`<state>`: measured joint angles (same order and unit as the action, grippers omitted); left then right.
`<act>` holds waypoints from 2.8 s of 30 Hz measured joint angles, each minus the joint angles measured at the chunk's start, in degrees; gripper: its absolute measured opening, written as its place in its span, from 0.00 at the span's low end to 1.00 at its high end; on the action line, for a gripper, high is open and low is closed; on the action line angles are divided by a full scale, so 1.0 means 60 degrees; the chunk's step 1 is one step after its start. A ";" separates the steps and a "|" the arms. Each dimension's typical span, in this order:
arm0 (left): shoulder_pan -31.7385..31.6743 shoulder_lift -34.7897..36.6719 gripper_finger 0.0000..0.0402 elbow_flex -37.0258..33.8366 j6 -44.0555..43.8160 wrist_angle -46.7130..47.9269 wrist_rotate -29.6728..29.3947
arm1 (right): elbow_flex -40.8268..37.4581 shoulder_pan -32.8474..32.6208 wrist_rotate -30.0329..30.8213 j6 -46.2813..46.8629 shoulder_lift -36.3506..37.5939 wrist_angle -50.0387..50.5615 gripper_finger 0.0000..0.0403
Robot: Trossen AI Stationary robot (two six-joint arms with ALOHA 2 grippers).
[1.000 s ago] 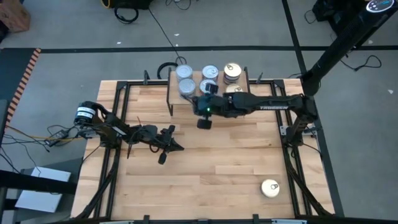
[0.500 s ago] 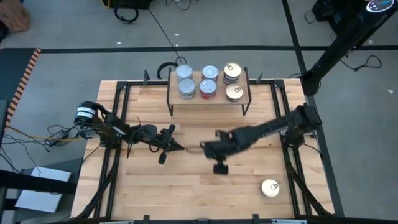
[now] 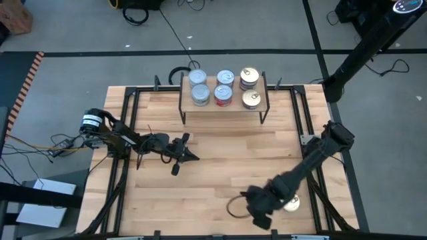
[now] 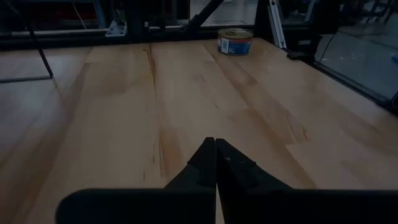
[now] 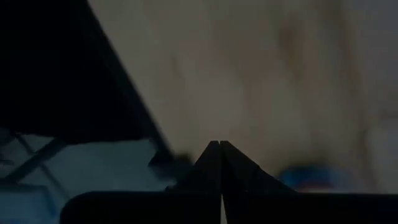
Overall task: Stack canned seafood by type on shelf
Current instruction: Return to Home Position
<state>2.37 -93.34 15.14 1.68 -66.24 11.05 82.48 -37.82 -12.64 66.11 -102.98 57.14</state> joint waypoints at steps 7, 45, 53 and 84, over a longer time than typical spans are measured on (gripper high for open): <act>-0.0001 0.0000 0.01 0.0000 0.0163 -0.0018 0.0029 | 0.0000 -0.1133 -0.1146 0.3094 0.0000 0.0139 0.01; -0.0004 0.0000 0.01 0.0543 0.0869 0.0588 -0.0051 | -0.2479 -0.0548 0.1515 0.0568 0.0050 0.0669 0.01; -0.0004 0.0000 0.01 0.0539 0.0680 0.0728 -0.0055 | -0.1905 0.0303 0.2736 -0.0838 -0.0047 -0.0355 0.01; -0.0004 0.0000 0.01 0.0535 0.0640 0.0822 -0.0066 | -0.1945 0.2363 0.1287 -0.4841 0.0004 -0.0223 0.15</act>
<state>2.35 -93.34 18.35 5.52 -61.31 10.66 70.81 -23.64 -4.92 37.07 -102.96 55.80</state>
